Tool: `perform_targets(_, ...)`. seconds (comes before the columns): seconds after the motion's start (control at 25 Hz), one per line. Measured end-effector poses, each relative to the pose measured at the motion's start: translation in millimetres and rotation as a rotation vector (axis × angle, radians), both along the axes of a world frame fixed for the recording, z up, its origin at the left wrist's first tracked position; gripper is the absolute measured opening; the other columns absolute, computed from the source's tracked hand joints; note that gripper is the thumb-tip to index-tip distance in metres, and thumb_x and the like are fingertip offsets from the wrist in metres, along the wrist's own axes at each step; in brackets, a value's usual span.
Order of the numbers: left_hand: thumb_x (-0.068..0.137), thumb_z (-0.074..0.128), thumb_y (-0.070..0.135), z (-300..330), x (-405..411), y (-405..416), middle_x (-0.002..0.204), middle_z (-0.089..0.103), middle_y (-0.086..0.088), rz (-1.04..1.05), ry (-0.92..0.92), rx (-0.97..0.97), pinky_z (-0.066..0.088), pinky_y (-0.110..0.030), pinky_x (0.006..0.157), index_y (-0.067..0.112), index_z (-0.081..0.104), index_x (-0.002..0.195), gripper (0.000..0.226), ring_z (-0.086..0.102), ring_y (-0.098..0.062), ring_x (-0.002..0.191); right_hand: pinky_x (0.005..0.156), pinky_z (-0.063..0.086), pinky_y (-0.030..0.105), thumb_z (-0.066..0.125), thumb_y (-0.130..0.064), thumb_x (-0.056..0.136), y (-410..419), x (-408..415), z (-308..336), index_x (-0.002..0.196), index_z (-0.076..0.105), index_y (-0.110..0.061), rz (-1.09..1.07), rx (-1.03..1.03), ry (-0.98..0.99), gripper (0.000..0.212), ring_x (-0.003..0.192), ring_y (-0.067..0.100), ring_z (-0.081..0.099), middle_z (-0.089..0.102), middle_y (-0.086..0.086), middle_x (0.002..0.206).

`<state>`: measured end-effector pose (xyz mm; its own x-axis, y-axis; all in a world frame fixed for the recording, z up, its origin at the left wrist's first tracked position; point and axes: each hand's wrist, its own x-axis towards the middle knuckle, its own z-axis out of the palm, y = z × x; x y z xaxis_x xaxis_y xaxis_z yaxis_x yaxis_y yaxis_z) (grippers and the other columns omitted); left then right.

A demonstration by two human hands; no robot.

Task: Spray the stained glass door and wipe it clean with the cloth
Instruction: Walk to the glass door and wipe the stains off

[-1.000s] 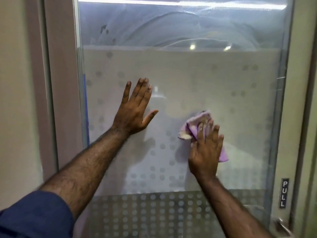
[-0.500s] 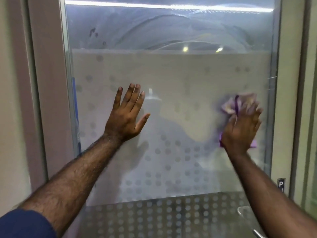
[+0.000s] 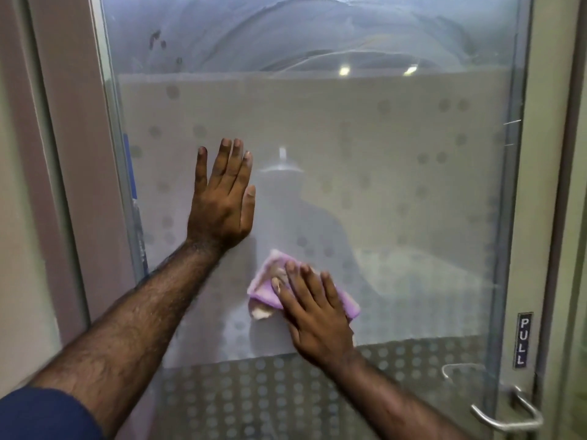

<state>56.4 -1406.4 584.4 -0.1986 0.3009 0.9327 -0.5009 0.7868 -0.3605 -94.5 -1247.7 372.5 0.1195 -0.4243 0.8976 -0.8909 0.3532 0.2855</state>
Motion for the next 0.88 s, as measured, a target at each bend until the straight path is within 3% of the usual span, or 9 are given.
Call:
perform_targets(0.08,0.108,0.04,0.021,-1,0,2,0.167,0.038,-0.023,-0.005,-0.005,-0.012,0.016,-0.069,0.129,-0.004,0.045,0.155,0.054,0.029,-0.04,0.16,0.136,0.013,0.05,0.08,-0.02,0.085,18,-18,-47,0.172,0.027,-0.025,-0.034,0.064,0.007,0.102,0.169,0.026,0.016,0.026,0.005,0.179)
perform_targets(0.16,0.107,0.04,0.02,-1,0,3,0.166,0.04,-0.024,-0.006,-0.008,-0.014,0.017,-0.07,0.129,-0.004,0.046,0.154,0.053,0.031,-0.041,0.159,0.137,0.011,0.051,0.081,-0.016,0.08,38,-44,-55,0.173,0.022,-0.023,-0.037,0.049,-0.006,0.11,0.169,0.027,0.014,0.026,0.006,0.179)
perform_targets(0.28,0.106,0.04,0.019,-3,2,3,0.165,0.041,-0.025,0.003,0.012,-0.006,0.017,-0.069,0.129,-0.006,0.047,0.153,0.053,0.033,-0.042,0.158,0.133,0.017,0.062,0.057,-0.02,0.095,52,-64,2,0.172,0.025,-0.016,-0.047,-0.186,-0.246,0.083,0.168,0.036,0.012,0.017,0.016,0.18)
perform_targets(0.36,0.106,0.04,0.018,-2,4,3,0.165,0.041,-0.025,-0.004,0.006,-0.007,0.017,-0.069,0.129,-0.006,0.046,0.154,0.054,0.033,-0.042,0.158,0.133,0.017,0.062,0.046,-0.022,0.103,43,-64,64,0.17,0.028,-0.012,-0.095,-0.415,-0.462,0.07,0.167,0.04,0.012,0.017,0.02,0.18)
perform_targets(0.44,0.106,0.04,0.017,-1,5,4,0.166,0.039,-0.025,-0.021,0.003,0.007,0.015,-0.068,0.13,-0.006,0.045,0.154,0.054,0.032,-0.042,0.158,0.133,0.016,0.061,0.04,-0.03,0.112,26,-51,111,0.17,0.028,-0.014,-0.138,-0.531,-0.542,0.062,0.167,0.042,0.012,0.017,0.02,0.18)
perform_targets(0.56,0.107,0.039,0.018,0,7,5,0.166,0.038,-0.025,-0.024,0.005,0.037,0.013,-0.068,0.13,-0.006,0.043,0.155,0.054,0.03,-0.041,0.159,0.134,0.014,0.06,0.036,-0.043,0.115,-4,-16,136,0.171,0.028,-0.016,-0.126,-0.517,-0.451,0.063,0.167,0.041,0.016,0.02,0.019,0.179)
perform_targets(0.68,0.107,0.039,0.018,4,17,2,0.166,0.038,-0.025,0.003,0.003,0.015,0.013,-0.069,0.13,-0.006,0.043,0.155,0.054,0.03,-0.041,0.159,0.136,0.007,0.058,0.039,-0.052,0.113,-33,31,122,0.172,0.027,-0.019,-0.037,-0.341,-0.301,0.068,0.168,0.039,0.011,0.019,0.017,0.18)
perform_targets(0.88,0.105,0.039,0.017,4,42,-8,0.166,0.038,-0.025,0.043,0.061,0.055,0.01,-0.068,0.131,-0.006,0.044,0.154,0.055,0.029,-0.04,0.16,0.129,0.032,0.059,0.051,-0.042,0.113,-63,74,29,0.167,0.04,-0.023,0.149,-0.073,0.017,0.059,0.167,0.032,0.022,0.028,0.01,0.178)
